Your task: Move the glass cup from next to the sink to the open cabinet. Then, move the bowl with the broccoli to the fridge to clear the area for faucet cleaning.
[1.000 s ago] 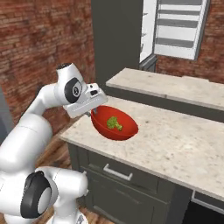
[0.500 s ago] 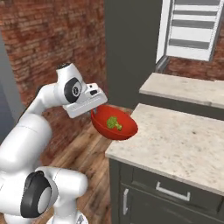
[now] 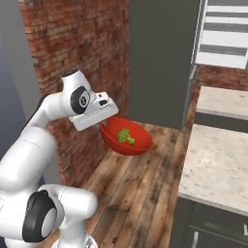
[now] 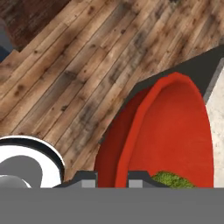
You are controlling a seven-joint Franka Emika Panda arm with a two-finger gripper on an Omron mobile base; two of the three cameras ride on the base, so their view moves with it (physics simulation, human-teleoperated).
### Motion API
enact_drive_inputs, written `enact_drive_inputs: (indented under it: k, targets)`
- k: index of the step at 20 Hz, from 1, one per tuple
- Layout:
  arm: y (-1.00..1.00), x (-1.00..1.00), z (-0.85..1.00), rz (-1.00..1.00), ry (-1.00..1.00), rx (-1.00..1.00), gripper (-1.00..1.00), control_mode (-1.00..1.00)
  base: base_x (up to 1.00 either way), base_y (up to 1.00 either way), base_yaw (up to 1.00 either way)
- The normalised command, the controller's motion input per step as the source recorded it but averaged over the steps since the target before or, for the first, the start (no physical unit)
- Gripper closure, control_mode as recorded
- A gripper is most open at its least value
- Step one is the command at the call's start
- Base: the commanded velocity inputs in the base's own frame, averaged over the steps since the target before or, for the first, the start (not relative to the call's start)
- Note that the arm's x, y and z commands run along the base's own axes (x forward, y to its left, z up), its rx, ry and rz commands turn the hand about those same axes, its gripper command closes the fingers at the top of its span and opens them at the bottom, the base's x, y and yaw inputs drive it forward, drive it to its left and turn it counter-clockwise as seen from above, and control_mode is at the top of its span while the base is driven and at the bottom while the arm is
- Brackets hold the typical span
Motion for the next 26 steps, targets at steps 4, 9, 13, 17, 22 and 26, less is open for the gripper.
enact_drive_inputs:
  k: [4,9,13,17,22,26]
  targets:
    - [0.00,0.00,0.00,0.00,0.00,0.00,1.00,1.00,1.00,0.87,-0.25]
    - [0.00,0.00,0.00,0.00,0.00,0.00,1.00,1.00,1.00,0.46,-0.32]
    - [0.00,0.00,0.00,0.00,0.00,0.00,1.00,1.00,1.00,0.34,-0.32]
    - [0.00,0.00,0.00,0.00,0.00,0.00,1.00,1.00,1.00,-0.24,-0.20]
    - [0.00,0.00,0.00,0.00,0.00,0.00,1.00,1.00,1.00,-0.25,-0.05]
    - [0.00,0.00,0.00,0.00,0.00,0.00,1.00,1.00,1.00,0.00,-0.09]
